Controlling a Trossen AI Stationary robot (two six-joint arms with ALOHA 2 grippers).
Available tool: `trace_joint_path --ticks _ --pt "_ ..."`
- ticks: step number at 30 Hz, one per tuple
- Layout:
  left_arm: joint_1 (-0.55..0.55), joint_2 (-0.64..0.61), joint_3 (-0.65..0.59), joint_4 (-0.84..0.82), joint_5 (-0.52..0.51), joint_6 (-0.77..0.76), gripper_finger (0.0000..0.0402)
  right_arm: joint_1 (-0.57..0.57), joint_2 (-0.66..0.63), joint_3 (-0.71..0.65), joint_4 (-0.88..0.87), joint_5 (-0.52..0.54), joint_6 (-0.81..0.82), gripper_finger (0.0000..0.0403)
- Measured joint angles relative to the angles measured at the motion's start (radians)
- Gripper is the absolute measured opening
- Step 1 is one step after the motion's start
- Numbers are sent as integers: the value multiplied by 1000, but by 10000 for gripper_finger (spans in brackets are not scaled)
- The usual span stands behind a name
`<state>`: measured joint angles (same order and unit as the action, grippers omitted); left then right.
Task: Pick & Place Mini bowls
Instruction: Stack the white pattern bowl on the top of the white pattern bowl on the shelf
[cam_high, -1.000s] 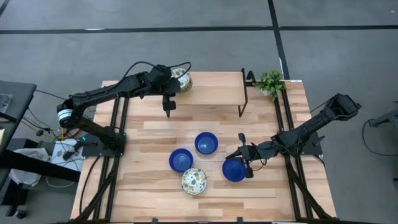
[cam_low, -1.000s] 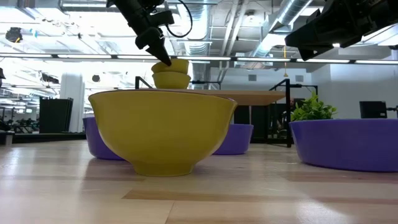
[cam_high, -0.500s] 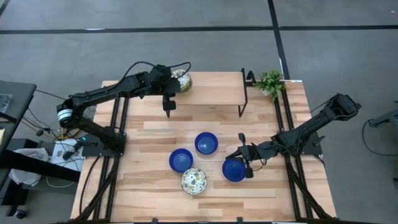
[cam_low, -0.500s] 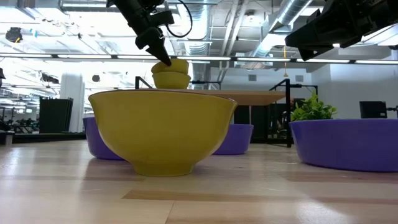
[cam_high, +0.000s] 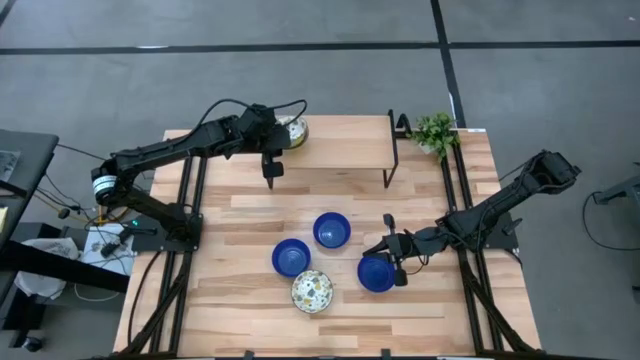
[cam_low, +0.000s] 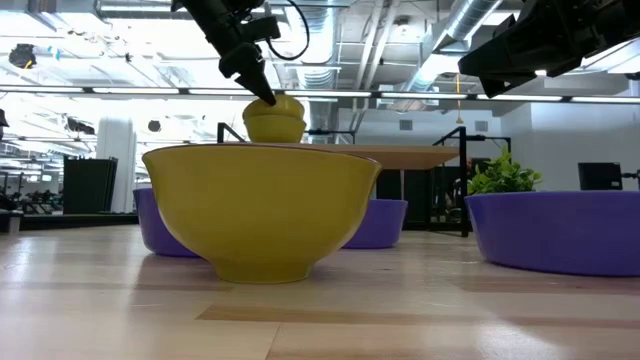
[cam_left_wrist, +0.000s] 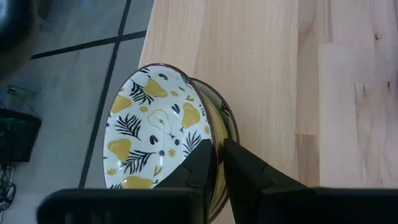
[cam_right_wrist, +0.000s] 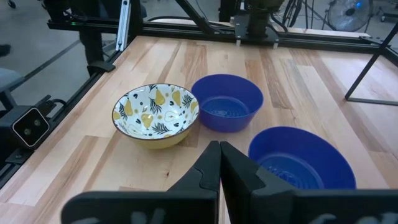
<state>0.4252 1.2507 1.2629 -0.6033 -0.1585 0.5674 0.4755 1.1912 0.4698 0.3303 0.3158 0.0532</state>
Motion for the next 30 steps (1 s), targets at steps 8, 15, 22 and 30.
trace_joint_path --ticks 8,15,22,30 --pt "0 -1 0 0 -2 0 68 0 0 0 0 0 1 0" --pt "0 -1 0 0 -2 -8 101 0 0 0 0 0 1 0" --pt "0 -1 0 0 -2 -8 129 0 0 0 0 0 1 0" --pt "0 -1 0 2 -1 -8 141 0 0 0 0 0 0 0"
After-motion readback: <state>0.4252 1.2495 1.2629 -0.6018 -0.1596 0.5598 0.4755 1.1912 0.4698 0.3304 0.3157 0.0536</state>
